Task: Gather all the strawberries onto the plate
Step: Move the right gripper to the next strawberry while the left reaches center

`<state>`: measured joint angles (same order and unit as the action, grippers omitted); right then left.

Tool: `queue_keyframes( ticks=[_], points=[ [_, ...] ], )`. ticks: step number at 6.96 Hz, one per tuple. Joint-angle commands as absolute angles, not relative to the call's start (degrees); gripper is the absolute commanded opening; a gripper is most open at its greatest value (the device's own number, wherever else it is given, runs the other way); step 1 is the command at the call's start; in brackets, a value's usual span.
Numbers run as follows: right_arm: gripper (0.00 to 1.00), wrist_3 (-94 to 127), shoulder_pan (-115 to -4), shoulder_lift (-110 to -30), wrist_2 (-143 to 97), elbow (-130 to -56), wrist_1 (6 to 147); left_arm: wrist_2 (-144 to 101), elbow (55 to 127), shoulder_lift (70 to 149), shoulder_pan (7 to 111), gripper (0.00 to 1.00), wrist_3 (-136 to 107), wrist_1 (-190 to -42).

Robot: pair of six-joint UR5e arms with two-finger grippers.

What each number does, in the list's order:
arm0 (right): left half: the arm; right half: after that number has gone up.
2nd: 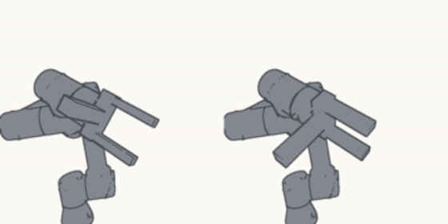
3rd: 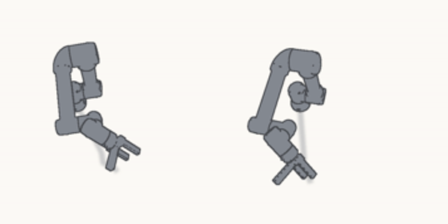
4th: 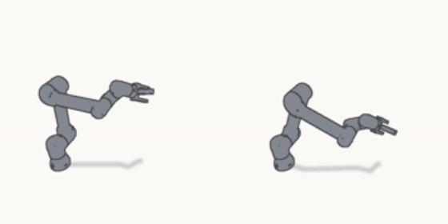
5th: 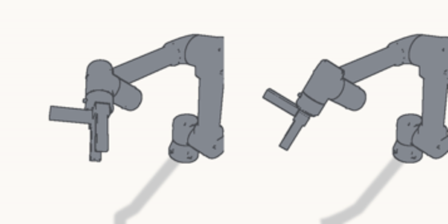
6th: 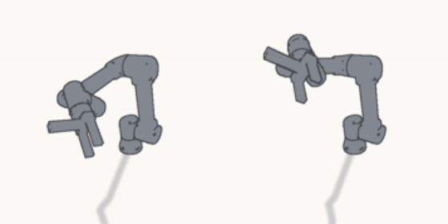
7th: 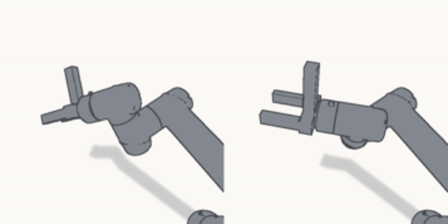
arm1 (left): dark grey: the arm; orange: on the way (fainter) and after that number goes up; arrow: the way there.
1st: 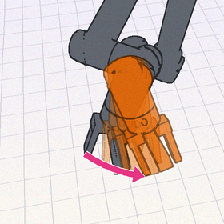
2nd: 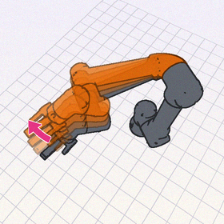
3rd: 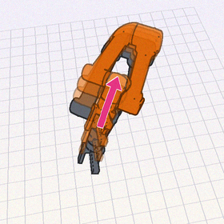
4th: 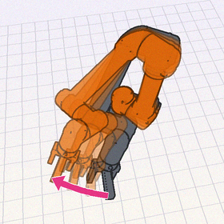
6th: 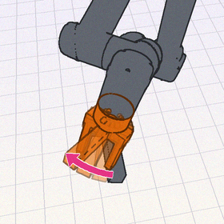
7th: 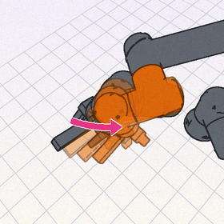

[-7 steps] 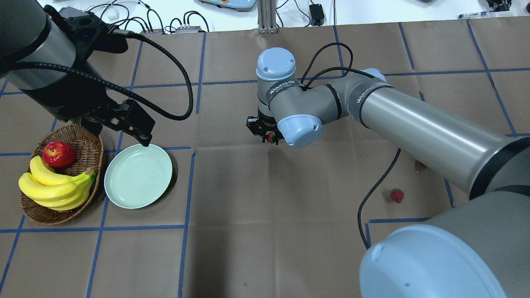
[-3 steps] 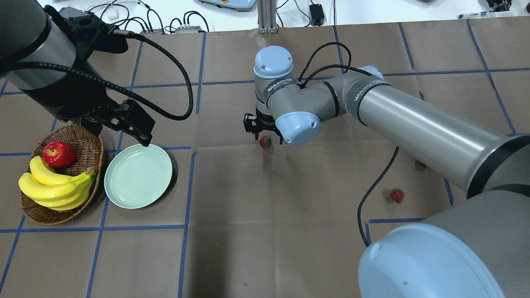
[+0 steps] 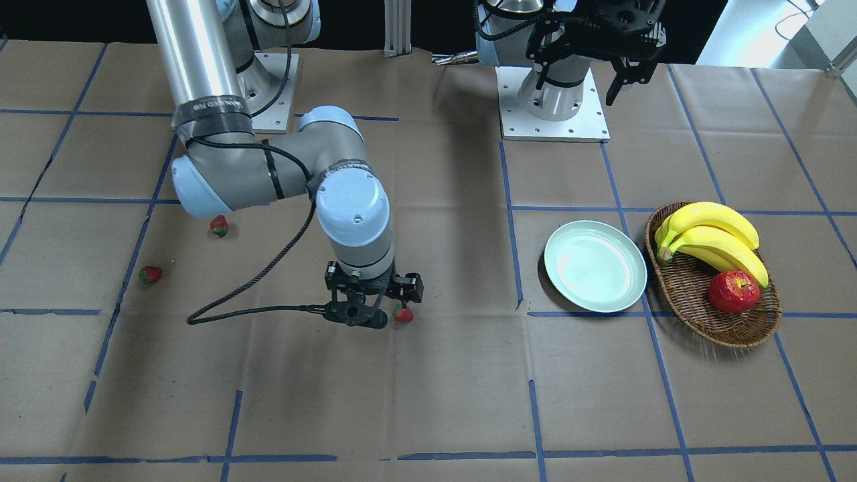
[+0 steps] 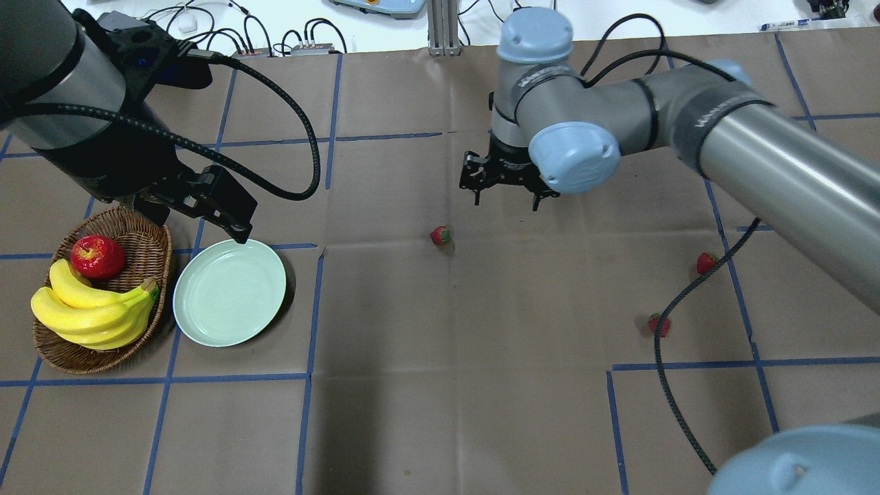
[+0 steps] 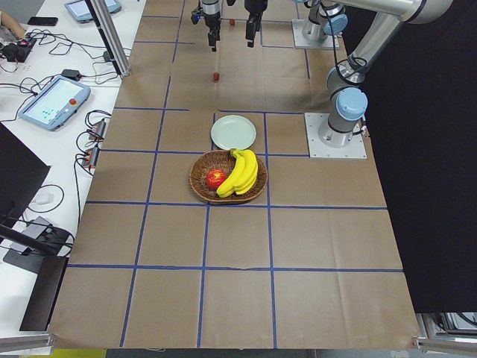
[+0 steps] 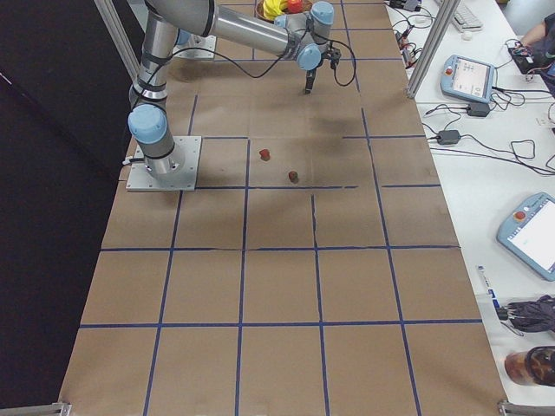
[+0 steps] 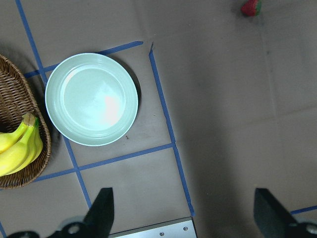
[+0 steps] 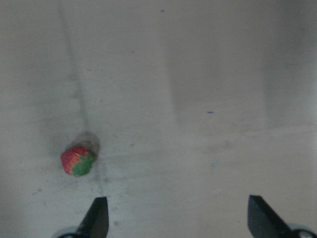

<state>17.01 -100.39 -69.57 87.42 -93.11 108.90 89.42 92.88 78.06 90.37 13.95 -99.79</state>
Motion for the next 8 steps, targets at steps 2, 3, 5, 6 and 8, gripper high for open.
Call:
queue_keyframes(
  ticks=[2, 3, 5, 6, 8],
  points=[
    [1.00, -2.6, -87.8, -80.1, 93.4, -105.6, 107.0, 89.6, 92.8, 79.2, 90.4, 1.00, 13.5, -100.1],
    [1.00, -9.6, -83.5, -83.8, 93.5, -110.7, 108.9, 89.1, 93.2, 80.1, 90.4, 1.00, 13.1, -99.8],
    [0.99, -19.5, -76.6, -88.4, 93.0, -124.2, 119.2, 85.8, 98.4, 83.3, 89.8, 1.00, 12.8, -89.5],
    [0.99, -22.6, -74.6, -88.3, 92.6, -131.4, 128.1, 85.8, 101.0, 86.8, 89.7, 1.00, 12.9, -82.3],
    [1.00, -22.7, -74.4, -88.1, 92.5, -137.6, 133.9, 81.9, 100.7, 95.3, 90.4, 1.00, 12.7, -80.9]
  ],
)
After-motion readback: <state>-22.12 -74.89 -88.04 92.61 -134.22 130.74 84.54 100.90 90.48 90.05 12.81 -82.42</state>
